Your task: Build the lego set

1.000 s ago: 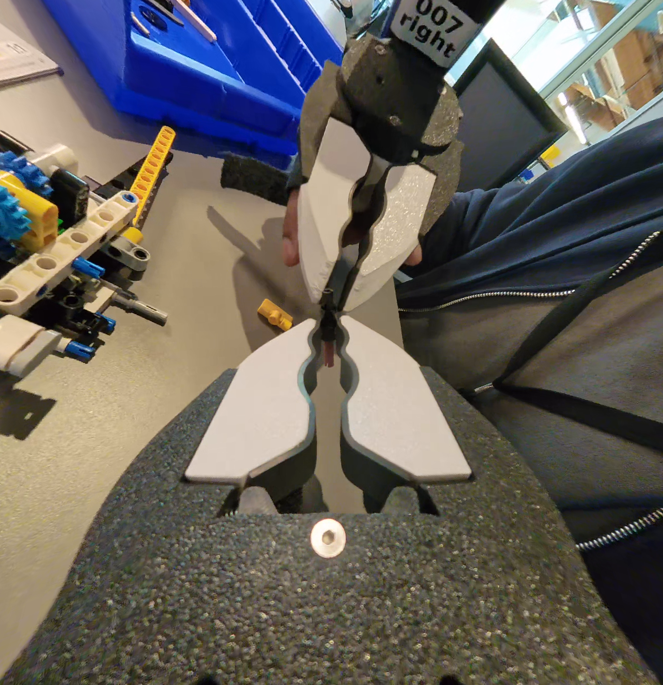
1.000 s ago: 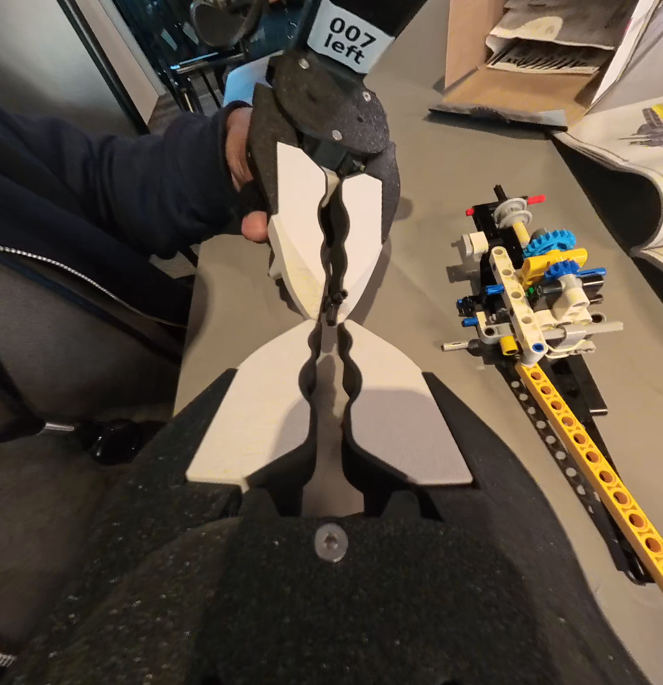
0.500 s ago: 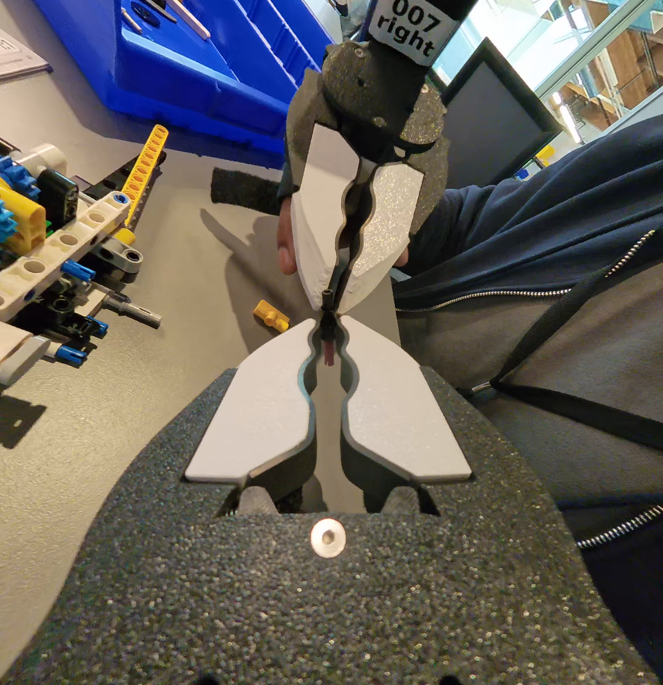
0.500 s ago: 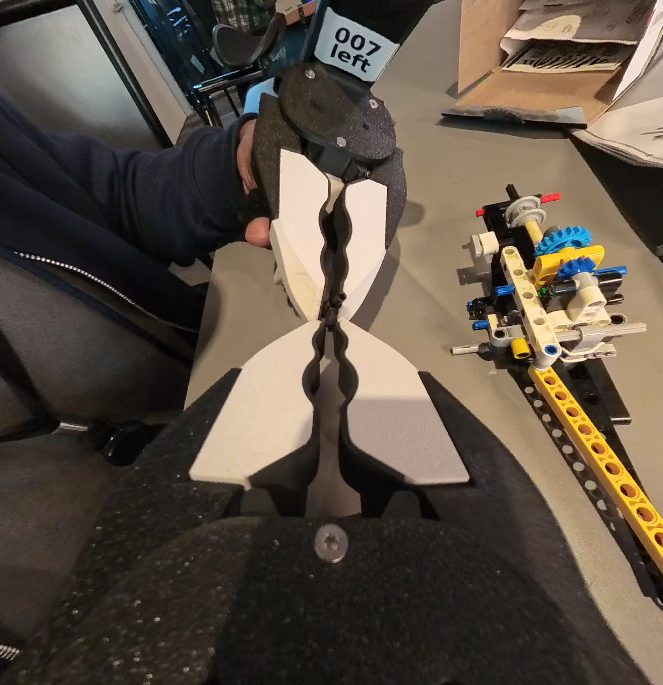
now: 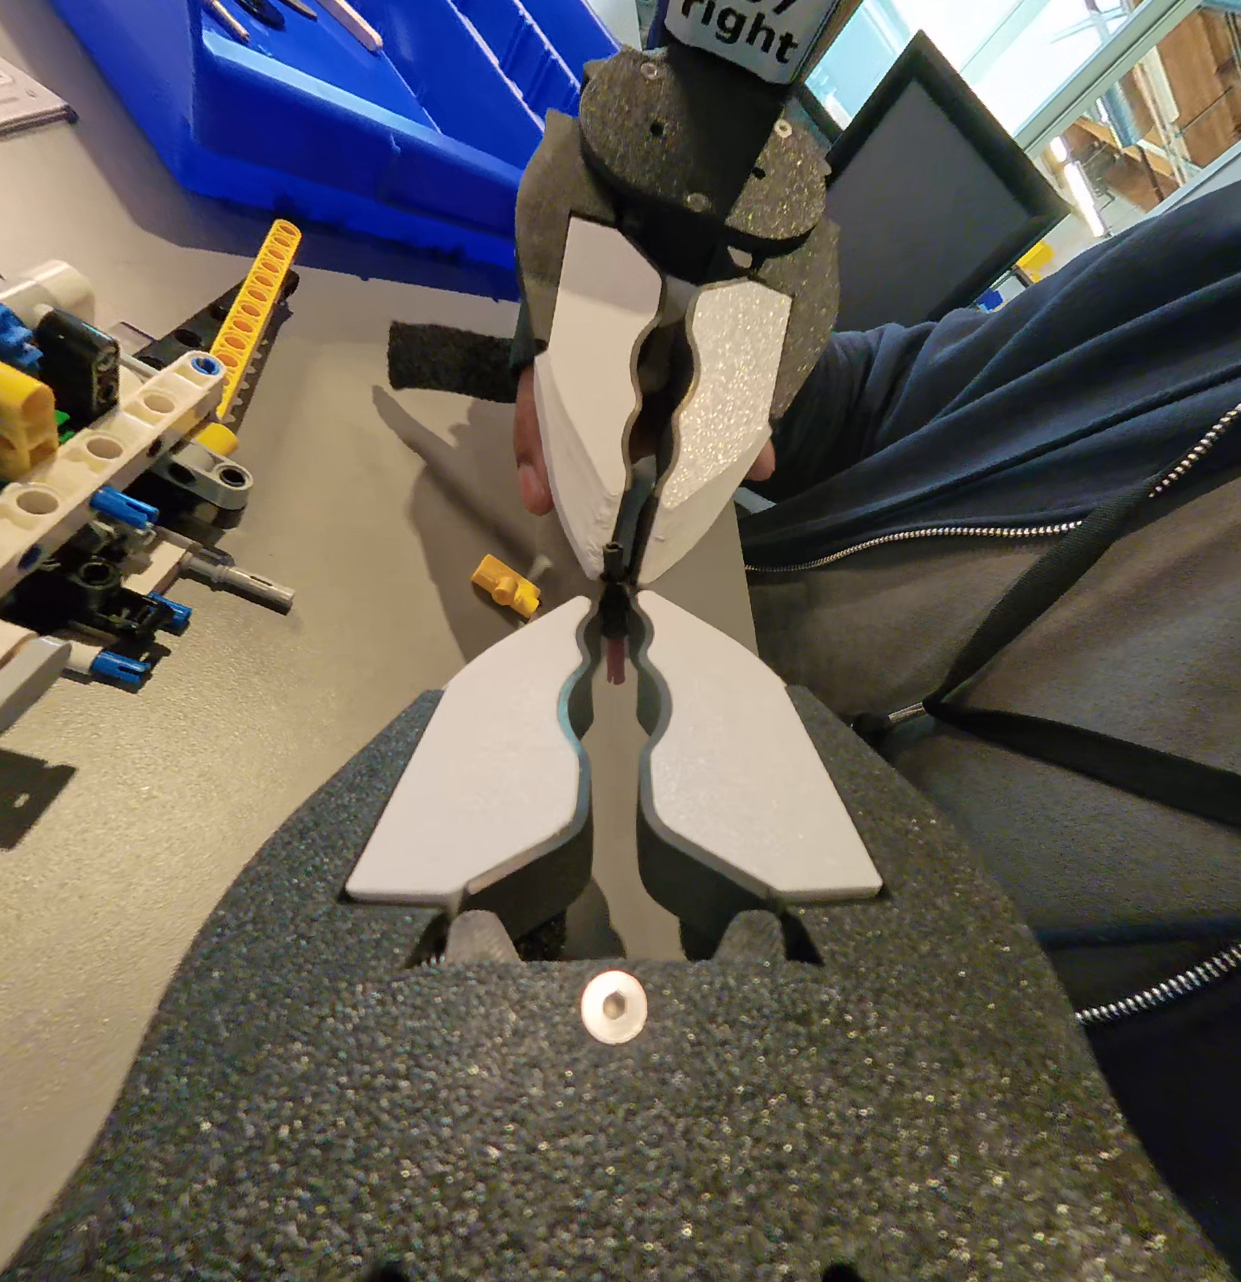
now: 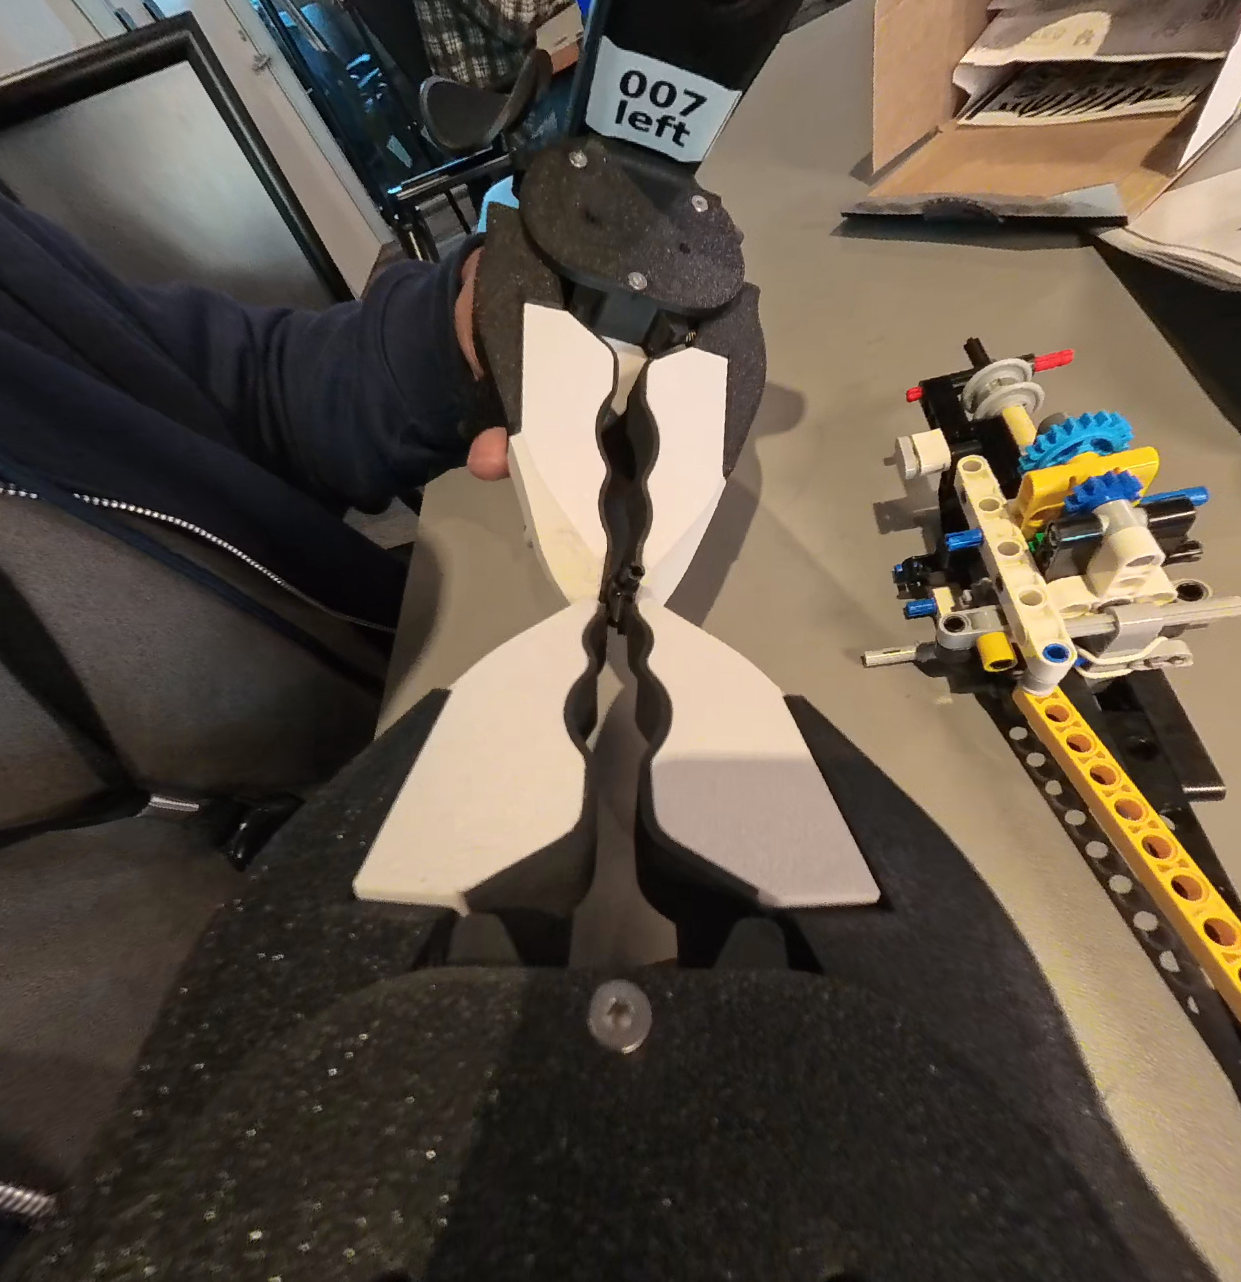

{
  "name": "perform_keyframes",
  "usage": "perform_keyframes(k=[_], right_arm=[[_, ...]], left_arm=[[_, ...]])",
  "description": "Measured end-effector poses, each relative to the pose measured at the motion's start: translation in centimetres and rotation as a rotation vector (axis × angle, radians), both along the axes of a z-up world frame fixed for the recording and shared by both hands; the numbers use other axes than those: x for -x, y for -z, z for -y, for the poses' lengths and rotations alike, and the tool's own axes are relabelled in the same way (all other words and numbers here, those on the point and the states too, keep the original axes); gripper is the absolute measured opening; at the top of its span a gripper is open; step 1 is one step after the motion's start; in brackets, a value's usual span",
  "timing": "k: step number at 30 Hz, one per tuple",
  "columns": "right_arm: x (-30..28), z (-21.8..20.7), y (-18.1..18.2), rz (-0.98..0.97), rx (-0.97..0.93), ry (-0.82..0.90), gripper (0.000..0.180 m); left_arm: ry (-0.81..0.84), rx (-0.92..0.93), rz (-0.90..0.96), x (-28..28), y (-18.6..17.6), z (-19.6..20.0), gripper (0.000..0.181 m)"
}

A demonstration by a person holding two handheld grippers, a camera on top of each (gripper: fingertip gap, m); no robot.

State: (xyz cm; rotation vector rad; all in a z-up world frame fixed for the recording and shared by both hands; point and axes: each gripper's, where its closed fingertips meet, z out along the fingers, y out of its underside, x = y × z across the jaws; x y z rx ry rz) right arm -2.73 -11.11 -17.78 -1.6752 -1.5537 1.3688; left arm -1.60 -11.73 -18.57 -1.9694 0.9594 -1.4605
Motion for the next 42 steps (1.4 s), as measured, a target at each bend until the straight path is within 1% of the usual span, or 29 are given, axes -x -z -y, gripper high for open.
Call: perform_keyframes(k=[4, 8, 11, 20, 25, 28, 31, 34, 37, 40, 42], right_arm=[[-0.1, 0.1, 0.0, 0.006, 0.022, -0.015, 0.004], [-0.2, 0.3, -0.1, 0.003, 0.049, -0.041, 0.004], [-0.2, 0.3, -0.2, 0.007, 0.056, -0.050, 0.004], [-0.3, 0.3, -0.3, 0.007, 0.045, -0.052, 0.004], [-0.3, 0.2, -0.4, 0.004, 0.035, -0.045, 0.004], [-0.3, -0.4, -0.6, 0.000, 0.038, 0.003, 0.005], [-1.6, -1.3, 0.0, 0.057, 0.020, 0.100, 0.009], [-3.8, -1.9, 1.6, 0.164, -0.042, 0.195, 0.009], [-4.2, -0.5, 2.8, 0.221, -0.046, 0.182, 0.009], [-4.1, -0.1, 4.7, 0.325, -0.121, 0.173, 0.009], [-3.8, 0.0, 5.3, 0.356, -0.159, 0.165, 0.009]], left_arm=[[0.009, 0.002, 0.002, 0.0, 0.0, 0.1, 0.007], [0.014, 0.009, 0.015, 0.0, -0.2, 0.1, 0.013], [0.009, 0.016, 0.033, 0.2, -0.4, 0.0, 0.013], [0.016, 0.019, 0.048, 0.1, -0.6, 0.0, 0.012], [0.019, 0.019, 0.063, 0.0, -0.8, 0.0, 0.007], [-0.015, 0.014, 0.075, 0.0, -1.0, -0.5, 0.007], [-0.044, 0.005, 0.061, 0.3, -0.8, -0.9, 0.007], [-0.071, 0.002, 0.039, 0.7, -0.5, -1.3, 0.007], [-0.074, 0.015, 0.024, 0.6, -0.3, -1.4, 0.007], [-0.067, 0.008, 0.000, 0.4, 0.1, -1.3, 0.007], [-0.071, 0.002, -0.001, 0.4, 0.0, -1.3, 0.007]])
